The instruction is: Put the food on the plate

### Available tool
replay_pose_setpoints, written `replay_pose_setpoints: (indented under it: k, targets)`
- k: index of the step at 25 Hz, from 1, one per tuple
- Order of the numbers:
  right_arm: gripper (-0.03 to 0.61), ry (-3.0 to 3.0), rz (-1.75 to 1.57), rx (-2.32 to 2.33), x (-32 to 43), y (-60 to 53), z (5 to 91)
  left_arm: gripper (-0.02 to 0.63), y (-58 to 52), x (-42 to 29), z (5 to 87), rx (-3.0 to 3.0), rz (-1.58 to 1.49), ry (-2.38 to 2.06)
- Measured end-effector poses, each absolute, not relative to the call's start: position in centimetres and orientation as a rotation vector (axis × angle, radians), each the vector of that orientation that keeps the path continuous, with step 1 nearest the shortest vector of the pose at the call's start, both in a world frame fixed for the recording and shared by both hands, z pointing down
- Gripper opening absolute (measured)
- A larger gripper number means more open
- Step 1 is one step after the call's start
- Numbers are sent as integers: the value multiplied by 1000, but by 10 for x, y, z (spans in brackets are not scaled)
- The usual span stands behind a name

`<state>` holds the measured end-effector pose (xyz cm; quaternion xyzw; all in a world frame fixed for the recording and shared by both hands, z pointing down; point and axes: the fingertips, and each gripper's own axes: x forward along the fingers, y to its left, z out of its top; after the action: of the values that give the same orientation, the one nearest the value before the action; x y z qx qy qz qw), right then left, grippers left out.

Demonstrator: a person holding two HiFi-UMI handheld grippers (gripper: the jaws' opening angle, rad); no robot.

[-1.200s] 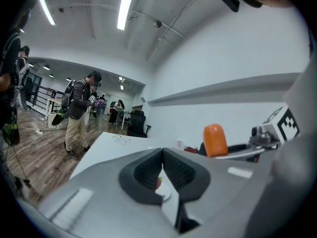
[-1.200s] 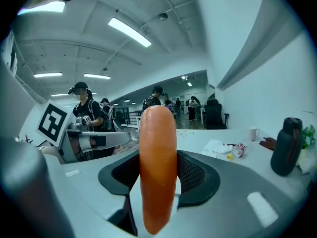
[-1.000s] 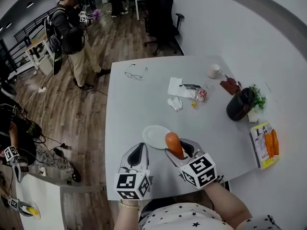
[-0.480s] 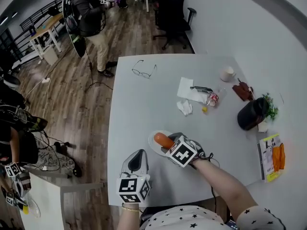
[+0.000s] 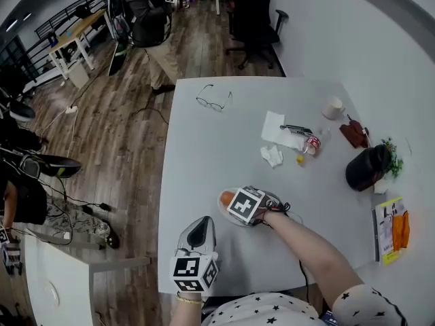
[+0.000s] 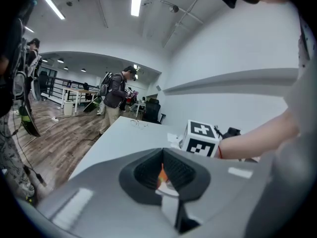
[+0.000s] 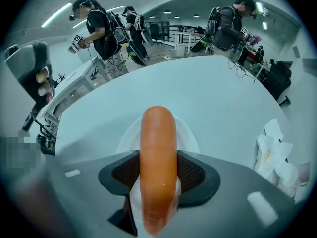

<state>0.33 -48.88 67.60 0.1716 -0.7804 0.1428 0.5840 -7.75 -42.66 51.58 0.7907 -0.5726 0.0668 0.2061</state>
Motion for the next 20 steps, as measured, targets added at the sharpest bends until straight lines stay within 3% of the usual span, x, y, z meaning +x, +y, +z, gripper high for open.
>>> replay_pose_setpoints:
  k: [5, 8, 14, 20]
  targets:
    - [221, -1871, 318, 420, 2, -489, 674, 8, -425, -79, 515, 2203, 189, -1596]
    - [256, -1943, 275, 482, 4, -488, 663, 8, -422, -76, 512, 2213, 194, -1591]
    - [243, -2234, 323, 778, 2, -472, 586, 8, -418, -69, 503, 2220, 183, -1584]
    - [20, -2496, 449, 1103, 16, -429, 503, 8, -407, -58, 488, 2224, 163, -1570]
